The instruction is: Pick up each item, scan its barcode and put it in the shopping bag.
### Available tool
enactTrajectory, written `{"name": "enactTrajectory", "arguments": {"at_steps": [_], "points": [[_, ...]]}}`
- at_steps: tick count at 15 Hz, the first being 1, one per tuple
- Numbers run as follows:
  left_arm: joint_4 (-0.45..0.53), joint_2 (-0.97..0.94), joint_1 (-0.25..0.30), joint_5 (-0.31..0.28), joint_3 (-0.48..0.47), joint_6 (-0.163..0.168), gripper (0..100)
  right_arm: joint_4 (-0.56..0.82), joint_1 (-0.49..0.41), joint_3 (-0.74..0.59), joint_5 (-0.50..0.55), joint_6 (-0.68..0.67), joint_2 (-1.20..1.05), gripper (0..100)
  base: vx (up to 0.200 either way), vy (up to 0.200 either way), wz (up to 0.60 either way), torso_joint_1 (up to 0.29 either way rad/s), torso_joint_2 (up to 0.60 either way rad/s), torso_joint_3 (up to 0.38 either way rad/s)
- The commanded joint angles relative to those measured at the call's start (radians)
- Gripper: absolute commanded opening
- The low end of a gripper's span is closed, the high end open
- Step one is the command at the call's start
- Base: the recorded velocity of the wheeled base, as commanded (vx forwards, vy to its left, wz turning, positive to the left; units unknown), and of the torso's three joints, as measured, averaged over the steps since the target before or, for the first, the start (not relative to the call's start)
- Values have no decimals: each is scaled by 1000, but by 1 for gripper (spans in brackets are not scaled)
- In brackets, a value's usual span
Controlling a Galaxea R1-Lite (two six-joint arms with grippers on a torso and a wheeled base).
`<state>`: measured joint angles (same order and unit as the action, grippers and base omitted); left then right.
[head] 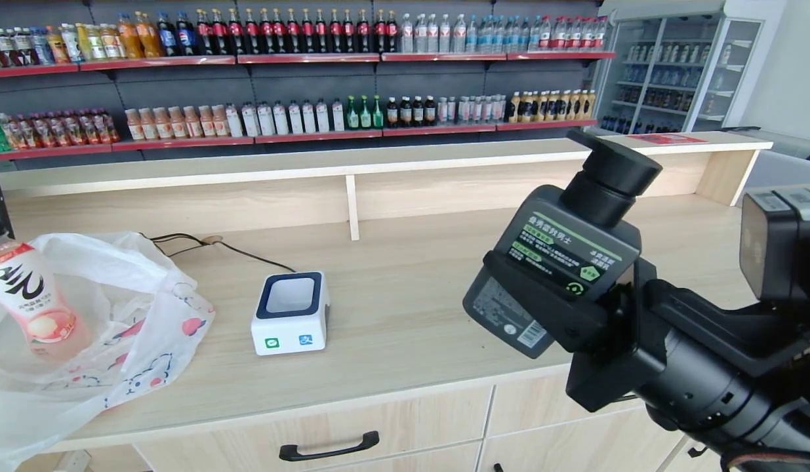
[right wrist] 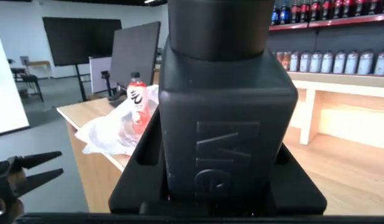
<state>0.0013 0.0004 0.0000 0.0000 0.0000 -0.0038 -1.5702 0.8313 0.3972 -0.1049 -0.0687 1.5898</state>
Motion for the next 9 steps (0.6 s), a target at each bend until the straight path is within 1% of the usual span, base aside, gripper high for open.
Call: {"name": "enactTrajectory", "arguments": {"at_steps": [1, 2, 5, 6, 7, 9], "points": [[0, 0, 0, 0, 0, -1, 100, -1, -37, -41, 4, 41, 12, 0, 0, 0, 0, 0, 0, 0], [0, 0, 0, 0, 0, -1, 100, -1, -67, -72, 16, 73, 18, 0, 0, 0, 0, 0, 0, 0], [0, 0, 0, 0, 0, -1, 100, -1, -146, -87, 185, 69, 33, 0, 0, 0, 0, 0, 0, 0], [0, 0, 0, 0, 0, 1, 100, -1, -158, -84, 192, 67, 35, 0, 0, 0, 0, 0, 0, 0], [0, 0, 0, 0, 0, 2, 100, -1, -189, -92, 192, 58, 38, 0, 0, 0, 0, 0, 0, 0], [0, 0, 0, 0, 0, 2, 100, -1, -205, -130, 195, 40, 36, 0, 0, 0, 0, 0, 0, 0]]}}
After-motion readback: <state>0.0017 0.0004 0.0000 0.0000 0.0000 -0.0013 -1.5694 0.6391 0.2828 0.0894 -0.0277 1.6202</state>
